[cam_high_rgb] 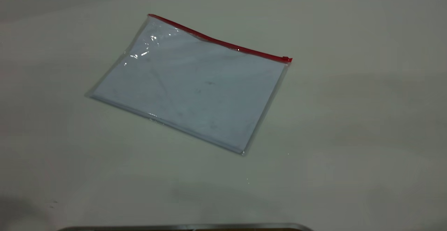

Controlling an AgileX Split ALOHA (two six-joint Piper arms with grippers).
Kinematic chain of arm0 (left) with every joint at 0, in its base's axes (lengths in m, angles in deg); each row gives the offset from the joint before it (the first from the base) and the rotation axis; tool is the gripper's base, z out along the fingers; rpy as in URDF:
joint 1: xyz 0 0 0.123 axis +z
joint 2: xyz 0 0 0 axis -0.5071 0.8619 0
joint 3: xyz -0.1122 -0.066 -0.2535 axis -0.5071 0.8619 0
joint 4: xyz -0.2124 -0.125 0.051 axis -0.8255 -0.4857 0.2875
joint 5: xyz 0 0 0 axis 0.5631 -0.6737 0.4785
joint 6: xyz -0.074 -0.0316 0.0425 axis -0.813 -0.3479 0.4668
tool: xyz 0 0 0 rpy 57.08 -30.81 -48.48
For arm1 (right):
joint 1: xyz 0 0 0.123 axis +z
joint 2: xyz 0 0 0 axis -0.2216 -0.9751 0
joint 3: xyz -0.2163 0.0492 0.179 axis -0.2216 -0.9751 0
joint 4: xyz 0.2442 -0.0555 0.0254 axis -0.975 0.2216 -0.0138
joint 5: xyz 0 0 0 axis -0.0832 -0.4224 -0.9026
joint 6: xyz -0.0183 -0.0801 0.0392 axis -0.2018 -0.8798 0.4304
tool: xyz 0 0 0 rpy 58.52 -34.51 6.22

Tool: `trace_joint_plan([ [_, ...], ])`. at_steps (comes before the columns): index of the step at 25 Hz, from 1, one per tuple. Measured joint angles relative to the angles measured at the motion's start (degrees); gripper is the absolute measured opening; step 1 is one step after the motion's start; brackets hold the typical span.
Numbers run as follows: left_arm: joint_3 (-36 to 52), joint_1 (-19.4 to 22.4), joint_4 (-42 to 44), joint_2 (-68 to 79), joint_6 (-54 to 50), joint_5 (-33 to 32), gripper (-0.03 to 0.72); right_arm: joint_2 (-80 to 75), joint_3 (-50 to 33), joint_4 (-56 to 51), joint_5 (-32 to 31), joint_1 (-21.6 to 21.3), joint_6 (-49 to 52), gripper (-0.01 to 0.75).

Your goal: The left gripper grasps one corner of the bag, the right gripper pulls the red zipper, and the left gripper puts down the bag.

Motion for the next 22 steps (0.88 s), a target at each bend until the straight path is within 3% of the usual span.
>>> trace_joint_plan([
  [10, 7.8, 0.0, 4.3, -26.4, -4.3, 1.3, 0.546, 4.1, 0.0, 0.3, 0.5, 0.0, 0.4, 0.464],
  [22, 8.2, 0.0, 4.5, -45.1, -5.5, 1.3, 0.546, 4.1, 0.0, 0.2, 0.5, 0.0, 0.4, 0.463],
])
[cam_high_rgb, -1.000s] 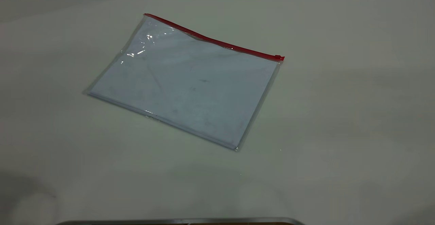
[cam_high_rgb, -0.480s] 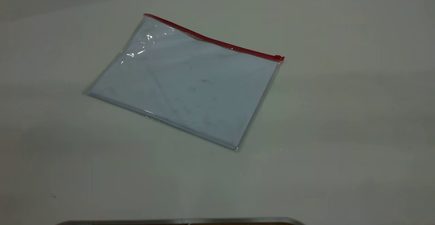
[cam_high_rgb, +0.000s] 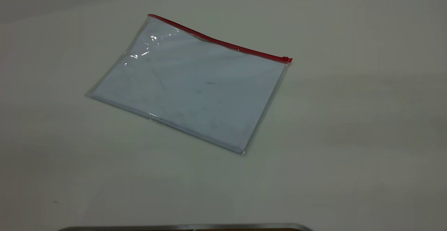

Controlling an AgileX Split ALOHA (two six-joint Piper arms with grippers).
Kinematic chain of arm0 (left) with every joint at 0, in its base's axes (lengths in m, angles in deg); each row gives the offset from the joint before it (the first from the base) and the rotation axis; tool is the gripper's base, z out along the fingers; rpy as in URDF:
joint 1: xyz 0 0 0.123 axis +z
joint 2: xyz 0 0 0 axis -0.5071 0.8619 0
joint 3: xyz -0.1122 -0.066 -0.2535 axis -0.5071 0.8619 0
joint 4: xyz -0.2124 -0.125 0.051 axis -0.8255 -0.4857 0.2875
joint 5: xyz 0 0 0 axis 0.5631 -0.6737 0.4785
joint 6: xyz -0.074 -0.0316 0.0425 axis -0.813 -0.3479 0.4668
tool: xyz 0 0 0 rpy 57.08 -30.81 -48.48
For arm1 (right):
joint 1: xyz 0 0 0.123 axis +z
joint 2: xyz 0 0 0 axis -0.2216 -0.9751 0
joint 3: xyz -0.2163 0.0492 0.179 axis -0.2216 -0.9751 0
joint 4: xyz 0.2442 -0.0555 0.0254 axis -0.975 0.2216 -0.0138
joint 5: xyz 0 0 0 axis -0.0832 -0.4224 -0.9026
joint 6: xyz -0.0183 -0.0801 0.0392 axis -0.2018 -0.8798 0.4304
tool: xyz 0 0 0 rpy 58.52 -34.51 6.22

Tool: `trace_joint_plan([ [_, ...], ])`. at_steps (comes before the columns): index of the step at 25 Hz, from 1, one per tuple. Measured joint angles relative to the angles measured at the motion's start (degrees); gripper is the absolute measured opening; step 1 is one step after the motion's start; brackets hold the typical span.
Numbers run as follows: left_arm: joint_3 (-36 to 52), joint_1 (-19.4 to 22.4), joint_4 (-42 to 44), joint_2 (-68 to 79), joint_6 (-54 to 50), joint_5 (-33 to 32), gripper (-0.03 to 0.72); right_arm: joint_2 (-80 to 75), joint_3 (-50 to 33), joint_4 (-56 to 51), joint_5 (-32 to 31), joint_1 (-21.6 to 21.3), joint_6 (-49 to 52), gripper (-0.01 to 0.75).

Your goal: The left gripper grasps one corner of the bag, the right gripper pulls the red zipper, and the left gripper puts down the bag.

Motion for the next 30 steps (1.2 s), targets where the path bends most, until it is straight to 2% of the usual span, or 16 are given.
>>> trace_joint_plan([
  [4, 0.0, 0.0, 0.0, -1.9, 0.0, -0.1, 0.546, 1.4, 0.0, -0.1, 0.0, -0.5, 0.0, 0.463],
  [10, 0.0, 0.0, 0.0, -2.2, 0.0, -0.1, 0.546, 14.2, 0.0, -0.7, -0.2, -7.4, 0.0, 0.463],
  [14, 0.0, 0.0, 0.0, -2.2, -0.1, -0.2, 0.546, 26.6, 0.0, -0.7, -0.7, -10.4, 0.0, 0.462],
  [18, 0.0, 0.0, -0.1, -2.2, -0.1, -0.2, 0.546, 33.9, 0.0, -1.0, -1.7, -10.5, 0.0, 0.462],
  [30, 0.0, 0.0, -0.1, -2.3, -0.4, -0.2, 0.546, 33.9, 0.0, -1.0, -2.0, -10.4, 0.0, 0.462],
])
